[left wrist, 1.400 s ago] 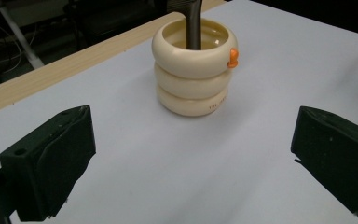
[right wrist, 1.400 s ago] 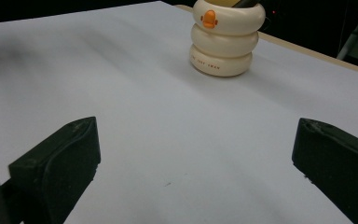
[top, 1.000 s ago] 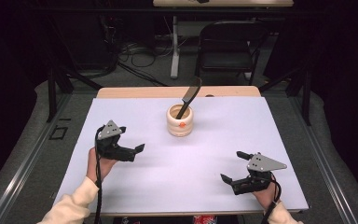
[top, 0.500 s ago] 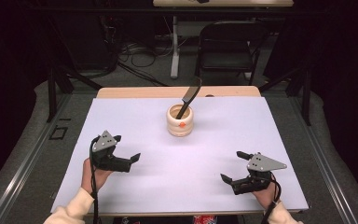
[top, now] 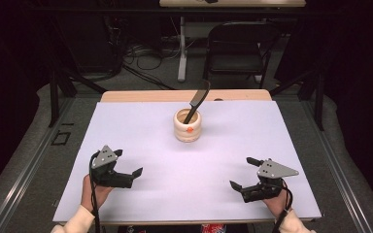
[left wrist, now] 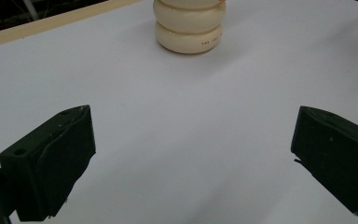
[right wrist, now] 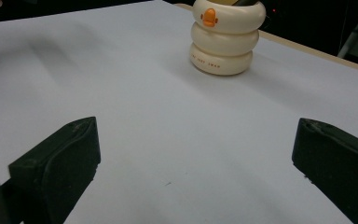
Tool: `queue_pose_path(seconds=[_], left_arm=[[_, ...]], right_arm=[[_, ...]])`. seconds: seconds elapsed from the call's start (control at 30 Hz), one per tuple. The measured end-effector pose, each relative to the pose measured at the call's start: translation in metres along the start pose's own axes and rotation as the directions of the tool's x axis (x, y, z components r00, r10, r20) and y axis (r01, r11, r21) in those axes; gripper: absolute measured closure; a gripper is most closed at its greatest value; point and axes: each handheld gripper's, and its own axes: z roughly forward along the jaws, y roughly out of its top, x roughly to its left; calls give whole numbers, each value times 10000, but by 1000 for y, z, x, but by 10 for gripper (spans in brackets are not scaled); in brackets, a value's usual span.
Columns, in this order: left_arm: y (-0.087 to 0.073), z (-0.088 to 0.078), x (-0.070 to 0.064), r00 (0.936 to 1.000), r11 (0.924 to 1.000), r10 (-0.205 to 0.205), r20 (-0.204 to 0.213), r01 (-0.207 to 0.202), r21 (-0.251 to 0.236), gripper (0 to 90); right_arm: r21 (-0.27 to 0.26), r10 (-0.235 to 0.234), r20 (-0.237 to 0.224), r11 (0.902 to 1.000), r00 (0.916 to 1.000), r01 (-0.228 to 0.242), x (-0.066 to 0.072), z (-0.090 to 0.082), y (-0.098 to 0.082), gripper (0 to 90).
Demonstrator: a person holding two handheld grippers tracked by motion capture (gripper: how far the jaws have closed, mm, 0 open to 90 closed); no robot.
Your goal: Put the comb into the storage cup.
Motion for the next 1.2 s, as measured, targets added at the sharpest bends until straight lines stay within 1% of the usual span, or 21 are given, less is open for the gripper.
queue_pose_path(seconds=[0.27, 0.53, 0.6, 0.7, 0.83, 0.97, 1.03, 1.13, 1.2], left_arm=[[-7, -7, -2, 9998, 9999, -107, -137, 106, -64, 0], [-17, -10, -2, 9993, 9996, -287, -244, 286, -58, 0], [-19, -10, -2, 9992, 9997, -243, -318, 242, -24, 0], [-22, -11, -2, 9988, 9995, -300, -392, 297, -68, 0], [-25, -13, -1, 9984, 9997, -230, -521, 226, -85, 0], [-31, -13, -3, 9982, 9999, -136, -587, 137, 19, 0], [-33, -14, -5, 9976, 9999, 39, -693, -29, 149, 0], [-36, -14, -7, 9973, 9996, 136, -722, -119, 241, 0], [-38, -12, -9, 9964, 9989, 314, -782, -286, 373, 0]], right_arm=[[-13, 12, 1, 10000, 10000, -12, 0, 0, 0, 5], [17, 25, -13, 10000, 10000, -25, 0, 0, 0, 5], [39, 27, -4, 10000, 10000, -27, 0, 0, 0, 4], [25, 28, -2, 10000, 10000, -28, 0, 0, 0, 5], [48, 42, -3, 10000, 10000, -42, 0, 0, 0, 4], [41, 25, -9, 10000, 10000, -25, 0, 0, 0, 4], [43, 39, -1, 10000, 10000, -39, 0, 0, 0, 4], [74, 33, -9, 10000, 10000, -33, 0, 0, -1, 4], [83, 43, -19, 10000, 10000, -43, 0, 0, -1, 4]])
